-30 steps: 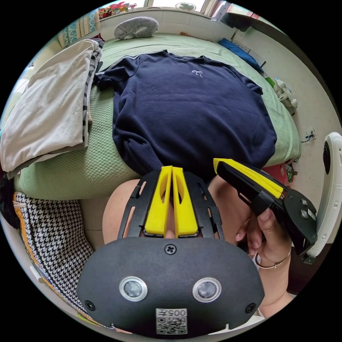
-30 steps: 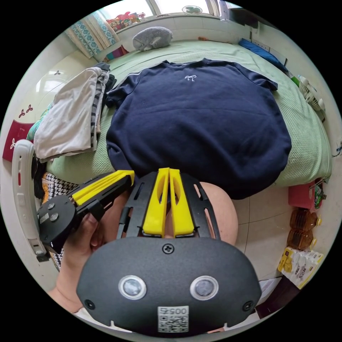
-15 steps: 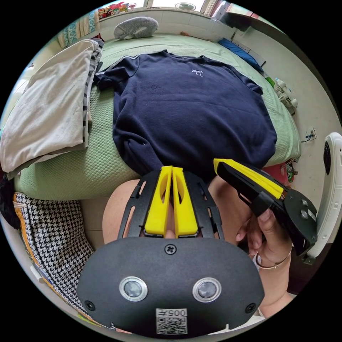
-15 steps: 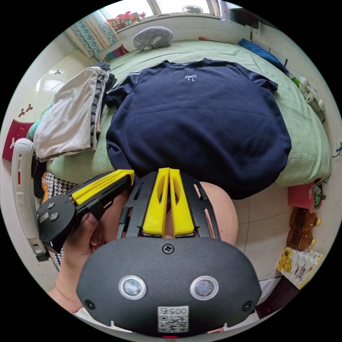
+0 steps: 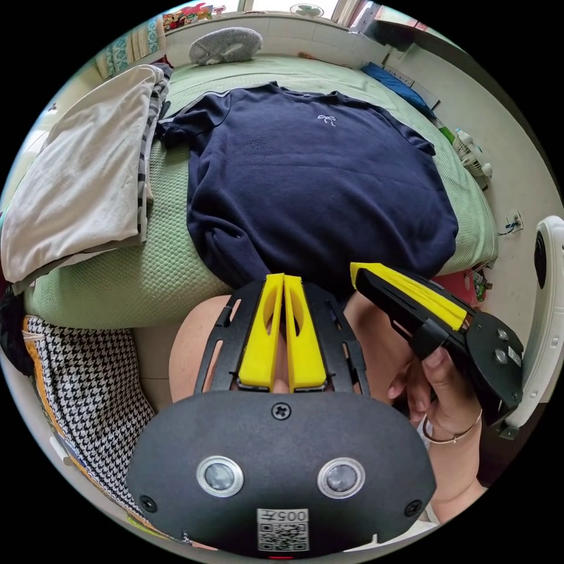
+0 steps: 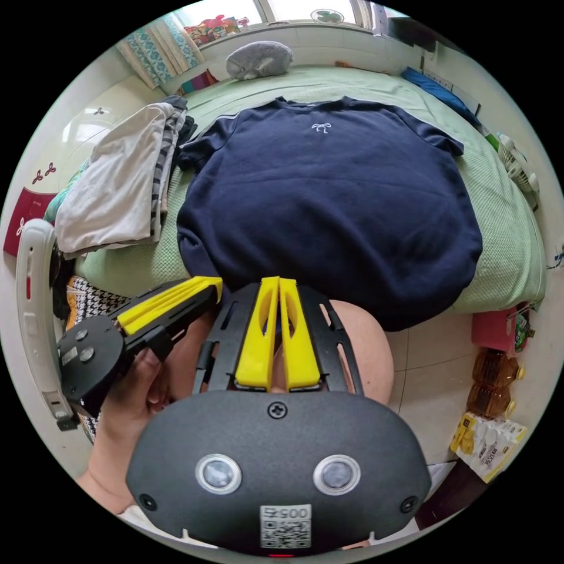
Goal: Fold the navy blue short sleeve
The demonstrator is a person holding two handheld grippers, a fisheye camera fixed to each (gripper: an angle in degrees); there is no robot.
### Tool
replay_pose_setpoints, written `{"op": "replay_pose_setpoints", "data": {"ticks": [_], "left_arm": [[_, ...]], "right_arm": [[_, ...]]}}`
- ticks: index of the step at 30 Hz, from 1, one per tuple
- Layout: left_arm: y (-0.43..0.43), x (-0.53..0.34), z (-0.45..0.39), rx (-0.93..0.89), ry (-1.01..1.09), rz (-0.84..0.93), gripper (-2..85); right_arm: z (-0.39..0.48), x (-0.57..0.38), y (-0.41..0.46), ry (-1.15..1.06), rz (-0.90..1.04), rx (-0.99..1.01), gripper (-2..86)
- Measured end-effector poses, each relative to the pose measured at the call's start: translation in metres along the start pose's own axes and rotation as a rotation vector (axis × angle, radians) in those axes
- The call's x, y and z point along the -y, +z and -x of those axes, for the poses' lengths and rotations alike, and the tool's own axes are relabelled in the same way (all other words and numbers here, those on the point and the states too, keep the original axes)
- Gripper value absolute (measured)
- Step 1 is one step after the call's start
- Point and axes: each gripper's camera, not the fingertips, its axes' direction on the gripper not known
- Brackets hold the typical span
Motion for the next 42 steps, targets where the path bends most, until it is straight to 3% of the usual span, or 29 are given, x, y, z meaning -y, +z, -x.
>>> {"op": "replay_pose_setpoints", "data": {"ticks": [20,30,35,42], "left_arm": [[-0.012,-0.024,0.078,-0.070,-0.067,-0.001,-0.3],[-0.032,-0.046,0.143,-0.133,-0.120,-0.046,-0.2],[-0.050,-0.042,0.180,-0.192,-0.188,-0.243,-0.1],[-0.057,-0.013,0.209,-0.150,-0.242,-0.396,2.4]], "right_arm": [[0.023,0.019,-0.004,0.056,0.002,-0.111,-1.3],[0.049,0.035,-0.016,-0.067,-0.090,-0.022,-1.2],[0.057,0.059,-0.039,-0.196,-0.323,0.219,-0.6],[0.101,0.163,-0.047,-0.430,-0.374,0.030,3.7]]}}
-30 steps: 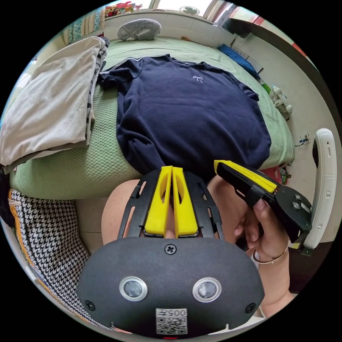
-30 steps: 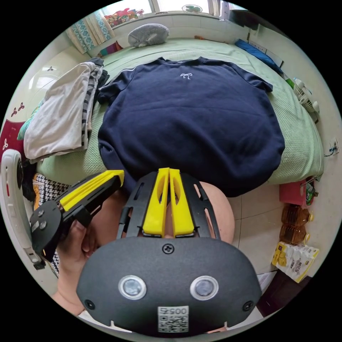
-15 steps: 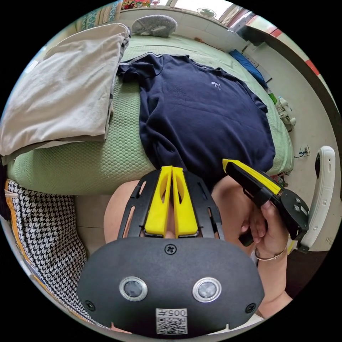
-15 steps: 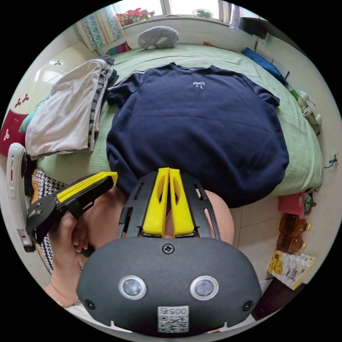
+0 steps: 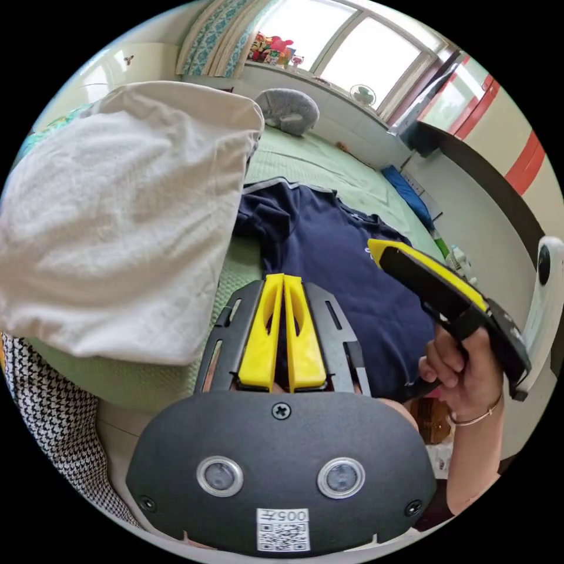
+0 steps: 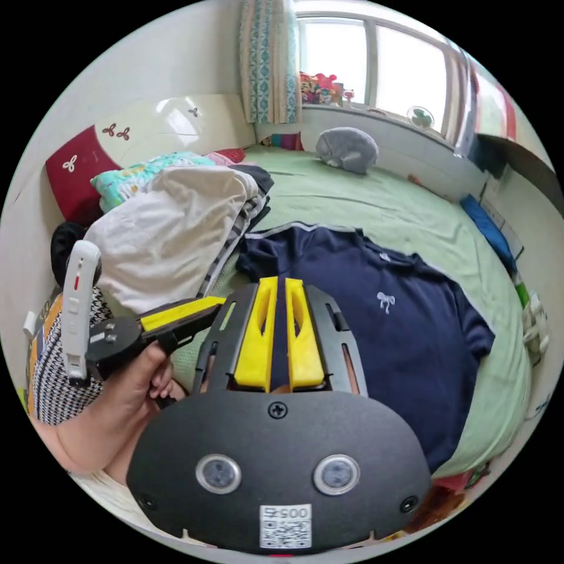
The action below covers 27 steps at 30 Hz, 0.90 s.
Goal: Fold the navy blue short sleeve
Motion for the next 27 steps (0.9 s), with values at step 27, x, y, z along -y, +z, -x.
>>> {"op": "replay_pose_setpoints", "data": {"ticks": [27], "left_arm": [[0.004,0.000,0.044,0.096,0.113,-0.056,2.3]], "right_arm": [[-0.018,0.213,0.192,-0.158,0.353,0.175,-0.6]]}}
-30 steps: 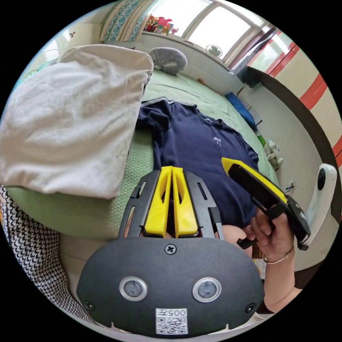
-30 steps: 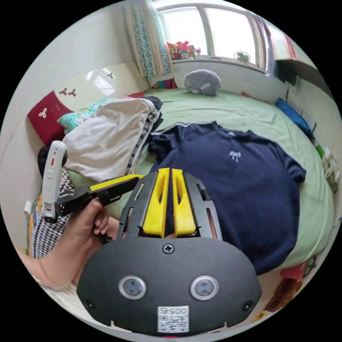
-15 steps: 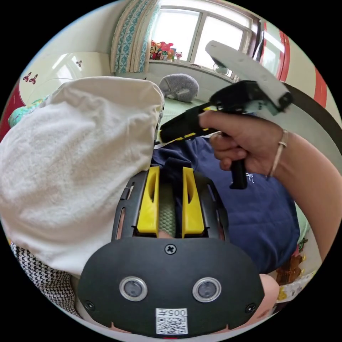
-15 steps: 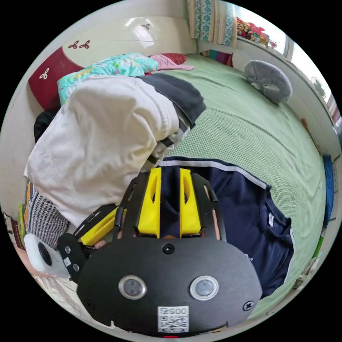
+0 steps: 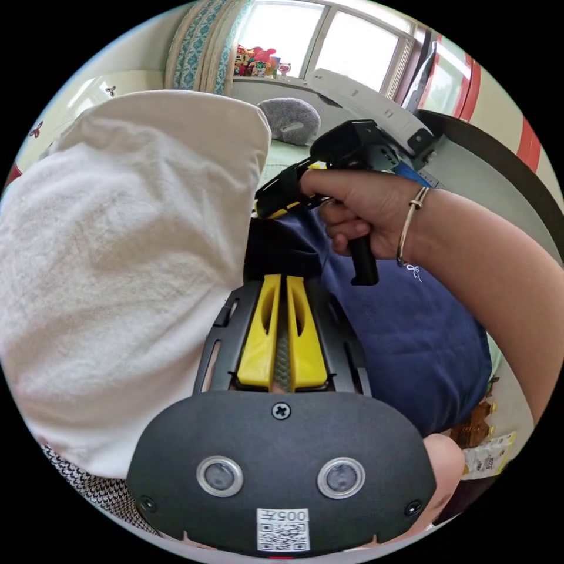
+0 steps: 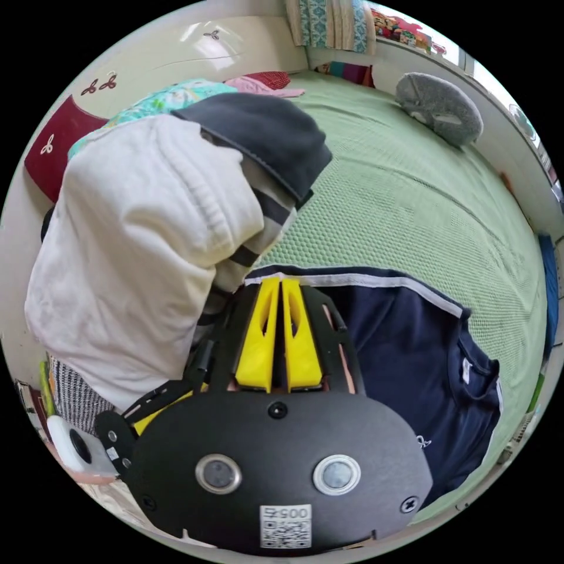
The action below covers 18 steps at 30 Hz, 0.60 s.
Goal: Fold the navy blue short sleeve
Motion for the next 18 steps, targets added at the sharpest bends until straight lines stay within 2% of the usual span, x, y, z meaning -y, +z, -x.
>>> {"op": "replay_pose_setpoints", "data": {"ticks": [4,9,15,18], "left_arm": [[-0.012,-0.008,0.003,-0.017,0.001,-0.027,1.6],[-0.023,-0.015,0.000,0.006,0.014,-0.072,1.5],[-0.049,-0.032,-0.011,0.019,0.099,-0.247,1.9],[-0.066,-0.048,-0.023,-0.045,0.198,-0.363,1.3]], "right_arm": [[-0.018,0.007,-0.026,0.032,-0.078,-0.073,-1.4],[-0.050,0.011,-0.067,0.104,-0.166,-0.033,-1.5],[-0.083,-0.012,-0.112,0.138,-0.255,0.038,-1.3],[-0.109,-0.043,-0.127,0.170,-0.286,0.029,-1.1]]}}
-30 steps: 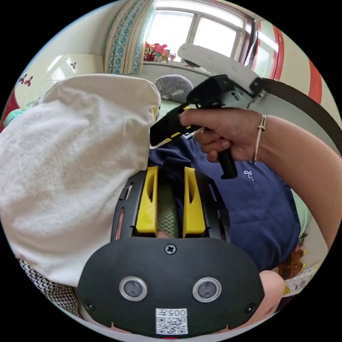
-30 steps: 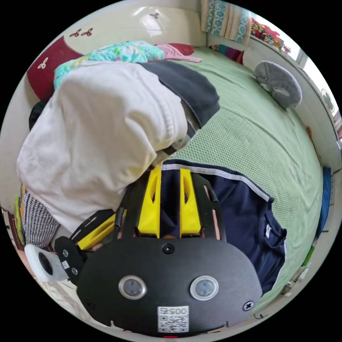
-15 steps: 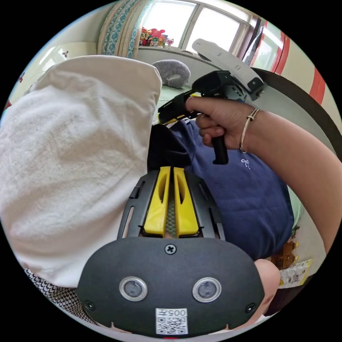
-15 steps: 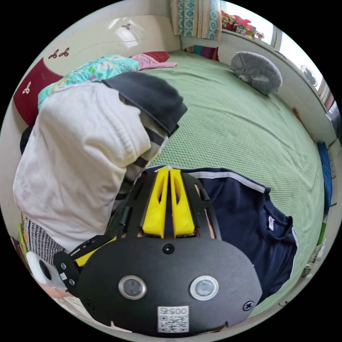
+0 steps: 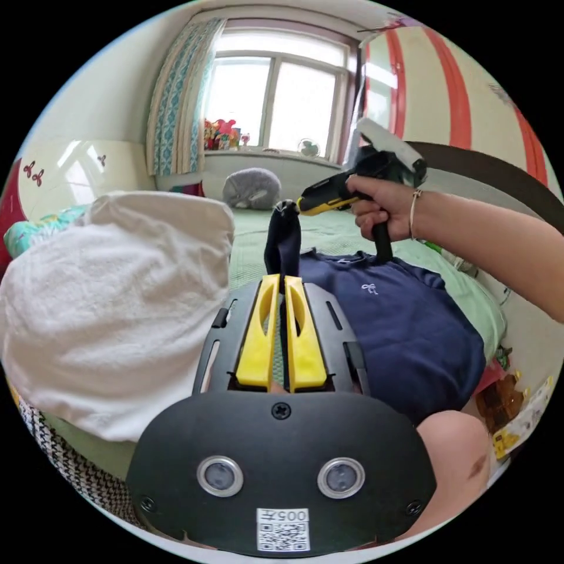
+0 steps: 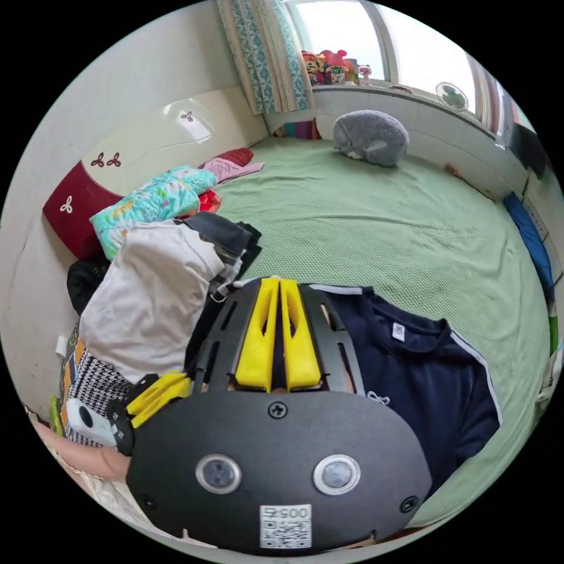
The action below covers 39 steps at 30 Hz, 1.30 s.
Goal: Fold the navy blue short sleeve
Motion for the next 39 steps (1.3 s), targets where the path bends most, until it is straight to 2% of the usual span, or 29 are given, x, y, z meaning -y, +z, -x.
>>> {"op": "replay_pose_setpoints", "data": {"ticks": [4,6,9,11,16,19,24,27,35,39], "left_arm": [[-0.009,-0.009,-0.009,-0.106,0.039,-0.065,-0.3],[0.003,-0.008,-0.008,-0.091,0.014,-0.010,-0.3],[0.039,-0.004,0.006,-0.123,-0.074,0.147,0.0],[0.069,-0.001,0.019,-0.180,-0.144,0.251,1.2],[0.115,0.002,0.036,-0.143,-0.237,0.331,8.1],[0.138,0.000,0.039,-0.204,-0.258,0.387,11.1],[0.167,0.000,0.041,-0.219,-0.273,0.454,10.1],[0.179,0.000,0.044,-0.251,-0.282,0.480,6.2],[0.190,0.010,0.029,-0.099,-0.252,0.413,4.2],[0.199,0.009,0.023,-0.110,-0.247,0.426,4.7]], "right_arm": [[-0.069,-0.038,0.001,0.188,0.131,-0.014,-0.2],[-0.094,-0.052,0.006,0.251,0.218,-0.033,1.6],[-0.112,-0.062,-0.006,0.293,0.183,-0.058,3.7],[-0.110,-0.053,-0.011,0.273,0.155,-0.019,5.4],[-0.068,-0.014,0.010,0.067,0.201,-0.073,7.7],[-0.038,0.010,0.033,-0.044,0.220,-0.115,8.1],[-0.028,0.036,0.066,0.023,0.227,-0.119,7.1],[-0.031,0.035,0.100,0.018,0.373,-0.240,5.1],[-0.054,0.033,0.096,0.124,0.247,-0.204,3.2],[-0.060,0.026,0.078,0.082,0.231,-0.147,2.6]]}}
